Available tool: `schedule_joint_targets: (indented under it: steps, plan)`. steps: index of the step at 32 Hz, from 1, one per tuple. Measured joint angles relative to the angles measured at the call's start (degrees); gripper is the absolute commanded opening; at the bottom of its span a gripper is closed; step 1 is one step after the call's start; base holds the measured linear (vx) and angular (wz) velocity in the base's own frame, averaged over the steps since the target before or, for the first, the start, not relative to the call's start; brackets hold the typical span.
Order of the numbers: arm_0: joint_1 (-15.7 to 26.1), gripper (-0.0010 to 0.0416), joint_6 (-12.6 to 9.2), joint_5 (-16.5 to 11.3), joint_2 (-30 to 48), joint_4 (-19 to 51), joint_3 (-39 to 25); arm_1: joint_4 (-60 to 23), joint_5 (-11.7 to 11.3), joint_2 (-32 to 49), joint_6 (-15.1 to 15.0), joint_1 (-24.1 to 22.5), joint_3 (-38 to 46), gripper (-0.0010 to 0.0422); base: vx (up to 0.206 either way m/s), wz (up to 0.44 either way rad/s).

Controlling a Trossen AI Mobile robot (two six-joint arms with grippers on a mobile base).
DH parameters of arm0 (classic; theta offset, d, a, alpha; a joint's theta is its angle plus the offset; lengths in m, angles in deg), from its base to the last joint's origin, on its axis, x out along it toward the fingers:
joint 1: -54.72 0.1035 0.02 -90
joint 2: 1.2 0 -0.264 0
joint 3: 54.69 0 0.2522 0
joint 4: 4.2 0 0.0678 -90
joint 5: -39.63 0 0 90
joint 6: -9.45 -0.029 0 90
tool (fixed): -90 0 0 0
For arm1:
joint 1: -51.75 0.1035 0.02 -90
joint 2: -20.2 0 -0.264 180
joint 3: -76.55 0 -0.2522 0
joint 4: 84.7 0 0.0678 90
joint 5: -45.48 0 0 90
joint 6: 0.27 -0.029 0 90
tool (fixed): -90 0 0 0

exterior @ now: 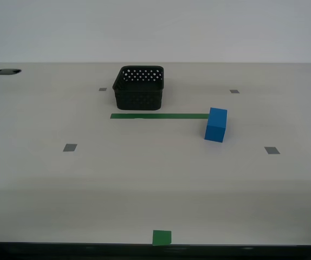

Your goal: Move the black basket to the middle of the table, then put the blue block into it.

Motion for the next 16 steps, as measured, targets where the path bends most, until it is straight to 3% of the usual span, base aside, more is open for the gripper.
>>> schedule_joint_targets:
  steps: [16]
  plan:
    - [0.0,0.0,0.0,0.0,0.0,0.0,0.0,0.0,0.0,0.0,0.0,0.0,0.0,0.0,0.0,0.0]
